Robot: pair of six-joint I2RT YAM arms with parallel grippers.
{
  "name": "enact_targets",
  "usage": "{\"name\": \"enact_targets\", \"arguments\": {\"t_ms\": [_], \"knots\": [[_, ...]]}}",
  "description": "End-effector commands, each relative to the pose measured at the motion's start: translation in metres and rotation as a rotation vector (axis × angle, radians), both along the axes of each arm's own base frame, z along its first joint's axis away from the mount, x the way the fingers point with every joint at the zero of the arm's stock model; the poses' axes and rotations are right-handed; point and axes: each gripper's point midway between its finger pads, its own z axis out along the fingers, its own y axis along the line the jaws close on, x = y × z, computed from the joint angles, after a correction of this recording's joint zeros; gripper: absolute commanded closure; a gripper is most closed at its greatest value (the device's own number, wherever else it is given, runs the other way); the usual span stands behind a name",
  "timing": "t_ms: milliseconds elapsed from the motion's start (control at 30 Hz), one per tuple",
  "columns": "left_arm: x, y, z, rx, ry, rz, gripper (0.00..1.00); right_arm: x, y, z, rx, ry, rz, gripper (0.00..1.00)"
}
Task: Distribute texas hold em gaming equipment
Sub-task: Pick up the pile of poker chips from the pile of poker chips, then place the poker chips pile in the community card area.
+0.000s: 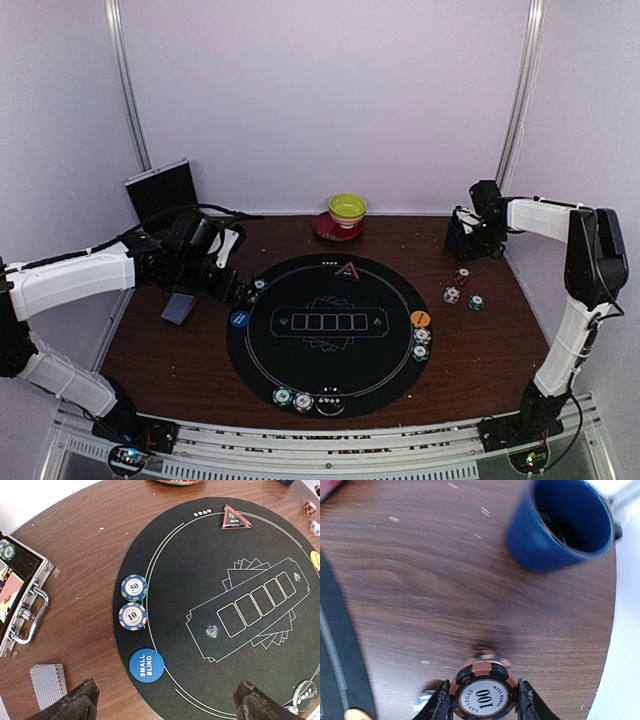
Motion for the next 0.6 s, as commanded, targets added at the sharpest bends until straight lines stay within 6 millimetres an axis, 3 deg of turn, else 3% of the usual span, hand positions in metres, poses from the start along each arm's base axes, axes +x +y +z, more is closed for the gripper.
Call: {"name": "enact_targets", "arguments": {"t_ms": [0, 133, 267, 400, 567], "knots": [[0.011, 0.007, 0.019, -0.036, -0.07, 0.037, 0.02, -0.004, 0.061, 0.047, 0.031, -0.117, 0.149, 0.62], [0.019, 0.023, 0.024, -0.035, -0.088, 0.09, 0.02, -0.013, 0.128, 0.068, 0.042, -0.165, 0.295, 0.62], [0.025, 0.034, 0.024, -0.033, -0.09, 0.122, 0.02, -0.025, 0.197, 0.063, 0.049, -0.126, 0.435, 0.62], [0.028, 0.04, 0.024, -0.026, -0.091, 0.142, 0.02, -0.042, 0.26, 0.03, 0.021, -0.026, 0.561, 0.62], [0.03, 0.044, 0.024, -0.022, -0.092, 0.155, 0.02, -0.068, 0.325, -0.011, -0.033, 0.046, 0.694, 0.62]]}}
